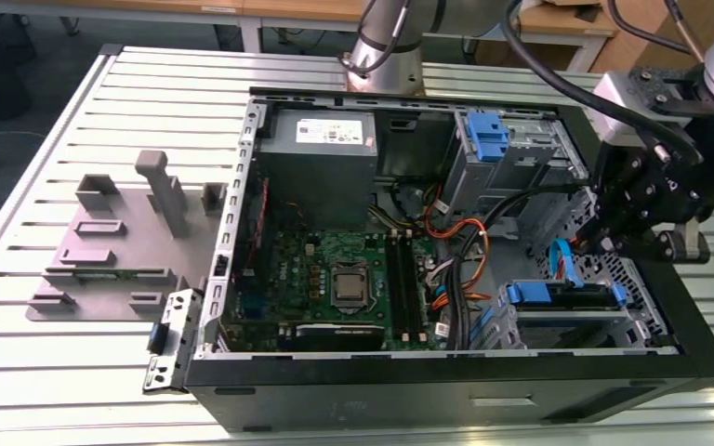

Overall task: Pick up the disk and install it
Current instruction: 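Insert the second disk wire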

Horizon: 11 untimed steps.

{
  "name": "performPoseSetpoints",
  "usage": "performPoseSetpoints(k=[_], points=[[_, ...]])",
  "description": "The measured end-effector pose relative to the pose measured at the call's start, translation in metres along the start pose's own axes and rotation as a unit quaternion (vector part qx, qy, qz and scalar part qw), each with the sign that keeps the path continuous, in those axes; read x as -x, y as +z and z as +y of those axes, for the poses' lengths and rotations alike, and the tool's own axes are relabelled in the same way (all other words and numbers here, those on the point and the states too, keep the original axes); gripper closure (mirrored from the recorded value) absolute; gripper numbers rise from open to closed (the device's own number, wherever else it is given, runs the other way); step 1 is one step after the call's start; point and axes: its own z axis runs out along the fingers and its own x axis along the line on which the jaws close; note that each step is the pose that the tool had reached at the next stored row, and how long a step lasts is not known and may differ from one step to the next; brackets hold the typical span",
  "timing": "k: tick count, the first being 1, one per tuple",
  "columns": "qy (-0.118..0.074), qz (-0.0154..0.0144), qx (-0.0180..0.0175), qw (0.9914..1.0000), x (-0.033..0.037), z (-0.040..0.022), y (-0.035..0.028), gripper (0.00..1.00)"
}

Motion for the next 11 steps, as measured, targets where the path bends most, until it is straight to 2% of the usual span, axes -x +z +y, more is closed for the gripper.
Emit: performPoseSetpoints(k=[5, 11], points=[[0.0, 0.0, 0.0, 1.0, 0.0019, -0.0027, 0.0003, 0.77], [0.0, 0.0, 0.0, 1.0, 0.0027, -0.0028, 0.0005, 0.77]])
